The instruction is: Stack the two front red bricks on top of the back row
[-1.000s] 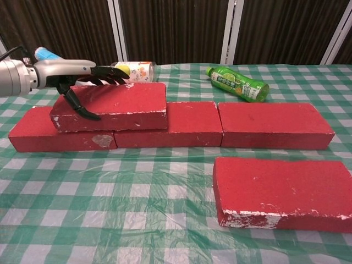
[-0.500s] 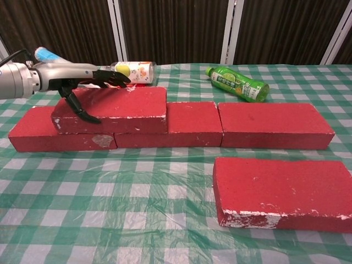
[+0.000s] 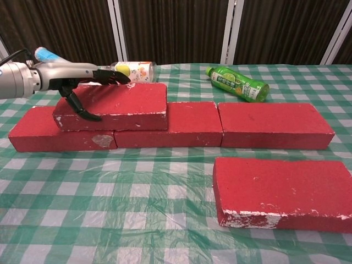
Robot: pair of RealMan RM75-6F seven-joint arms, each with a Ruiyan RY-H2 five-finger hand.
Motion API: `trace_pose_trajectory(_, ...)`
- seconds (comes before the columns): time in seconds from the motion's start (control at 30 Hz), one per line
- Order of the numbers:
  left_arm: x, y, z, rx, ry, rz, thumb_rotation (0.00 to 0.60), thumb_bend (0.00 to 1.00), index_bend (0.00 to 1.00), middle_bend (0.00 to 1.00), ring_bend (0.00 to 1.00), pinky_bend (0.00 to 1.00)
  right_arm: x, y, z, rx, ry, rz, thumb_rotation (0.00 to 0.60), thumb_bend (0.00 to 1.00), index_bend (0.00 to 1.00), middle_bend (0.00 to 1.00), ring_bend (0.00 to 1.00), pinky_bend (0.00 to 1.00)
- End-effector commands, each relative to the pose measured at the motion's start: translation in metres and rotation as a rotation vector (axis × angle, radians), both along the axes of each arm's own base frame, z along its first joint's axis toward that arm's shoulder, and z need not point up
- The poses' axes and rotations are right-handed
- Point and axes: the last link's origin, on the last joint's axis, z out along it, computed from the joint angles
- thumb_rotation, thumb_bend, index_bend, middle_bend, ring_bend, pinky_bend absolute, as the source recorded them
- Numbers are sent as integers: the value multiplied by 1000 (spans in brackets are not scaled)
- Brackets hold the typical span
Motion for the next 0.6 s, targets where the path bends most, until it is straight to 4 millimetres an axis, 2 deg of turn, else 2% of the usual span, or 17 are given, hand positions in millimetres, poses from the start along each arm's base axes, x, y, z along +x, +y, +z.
trace_pose_trajectory(0.03, 1, -1, 0, -3, 2, -1, 600, 264, 0, 32, 0, 59, 0, 0, 0, -2, 0, -1, 522, 202, 0, 0, 0, 0)
trace_pose_trajectory(0.6, 7, -6, 4, 6, 8, -25, 600, 261, 0, 11, 0, 62, 1, 0, -1, 1, -2, 8, 523, 203, 0, 0, 0, 0)
